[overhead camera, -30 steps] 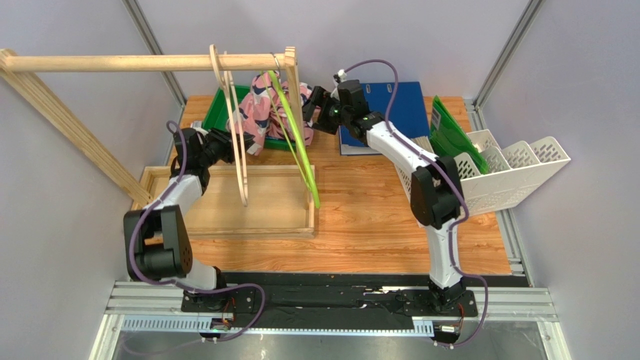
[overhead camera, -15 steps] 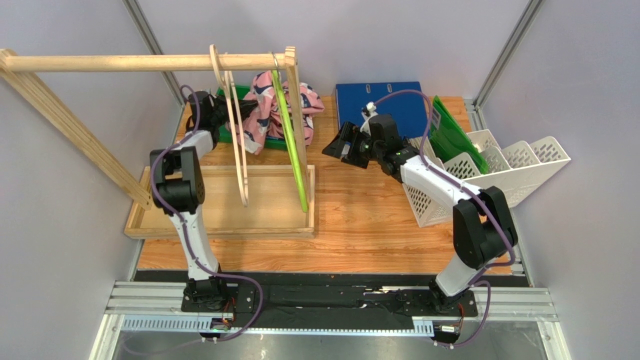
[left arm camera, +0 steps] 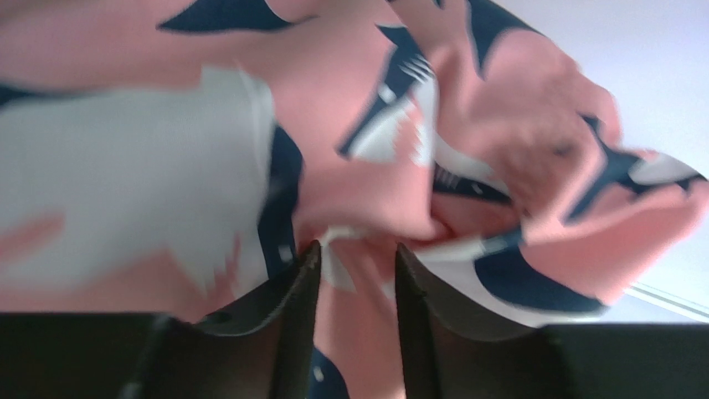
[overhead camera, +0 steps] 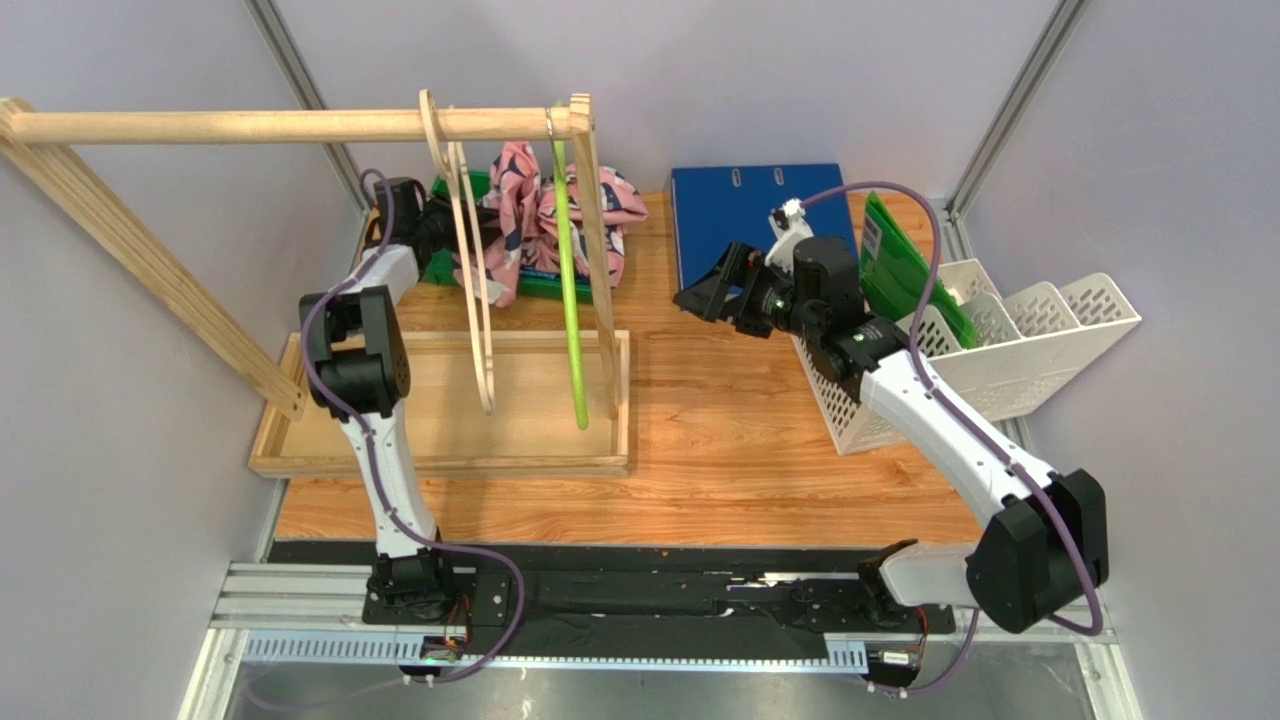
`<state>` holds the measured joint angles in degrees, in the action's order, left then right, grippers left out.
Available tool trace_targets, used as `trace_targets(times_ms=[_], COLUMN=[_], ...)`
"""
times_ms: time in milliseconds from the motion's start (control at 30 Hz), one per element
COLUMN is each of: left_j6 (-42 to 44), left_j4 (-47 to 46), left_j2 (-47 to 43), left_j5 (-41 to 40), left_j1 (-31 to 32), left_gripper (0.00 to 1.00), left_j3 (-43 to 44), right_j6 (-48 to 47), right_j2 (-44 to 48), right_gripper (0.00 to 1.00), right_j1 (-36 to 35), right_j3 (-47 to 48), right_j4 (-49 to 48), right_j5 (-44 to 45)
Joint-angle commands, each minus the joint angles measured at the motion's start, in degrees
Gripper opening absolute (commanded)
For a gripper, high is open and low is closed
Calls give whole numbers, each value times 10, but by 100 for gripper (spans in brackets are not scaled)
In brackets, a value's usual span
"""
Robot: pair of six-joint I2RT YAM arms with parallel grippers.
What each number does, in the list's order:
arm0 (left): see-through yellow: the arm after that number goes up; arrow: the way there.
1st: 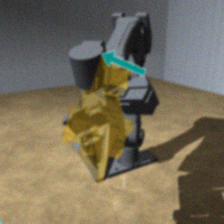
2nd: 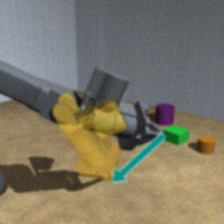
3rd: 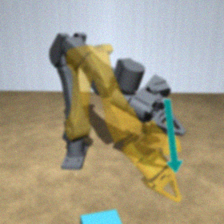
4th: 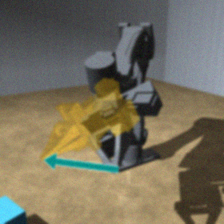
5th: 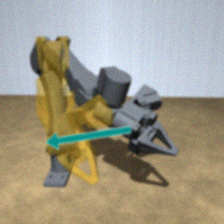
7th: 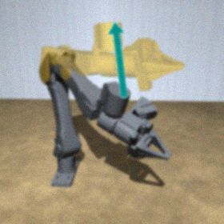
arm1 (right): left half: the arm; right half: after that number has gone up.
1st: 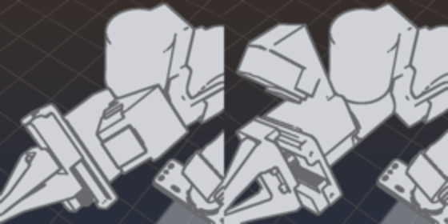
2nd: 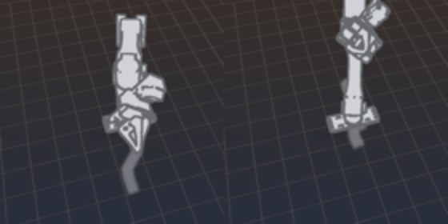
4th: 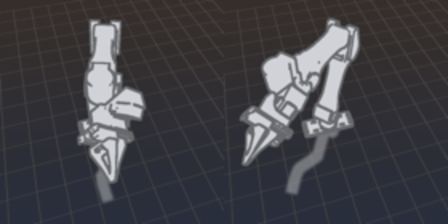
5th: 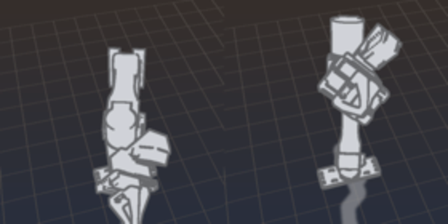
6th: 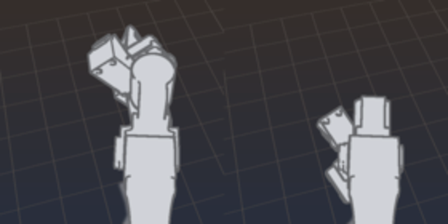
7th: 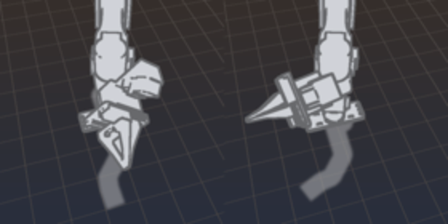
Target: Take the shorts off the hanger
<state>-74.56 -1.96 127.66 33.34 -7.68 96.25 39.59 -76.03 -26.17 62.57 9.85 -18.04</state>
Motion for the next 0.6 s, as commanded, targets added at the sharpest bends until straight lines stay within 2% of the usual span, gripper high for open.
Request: trace_targets(times_ms=[0,200,233,333,433,567], left_j6=[58,96,87,95,138,153], left_j4=[55,77,50,23,50,65], left_j2=[-146,-305,-329,-423,-505,-631], left_j5=[16,54,60,75,73,40], left_j1=[-14,-15,-14,-6,26,93], left_gripper=[47,52,52,55,55,55], left_j3=[-45,-208,-272,-386,-453,-536], right_j6=[3,-1,-1,6,14,24], right_j2=[45,121,129,160,192,236], right_gripper=[85,85,85,86,85,85], right_j1=[1,1,1,1,0,0], right_j3=[-25,-62,-68,-93,-116,-142], right_j4=[54,137,144,168,196,217], right_j5=[19,63,67,71,71,70])
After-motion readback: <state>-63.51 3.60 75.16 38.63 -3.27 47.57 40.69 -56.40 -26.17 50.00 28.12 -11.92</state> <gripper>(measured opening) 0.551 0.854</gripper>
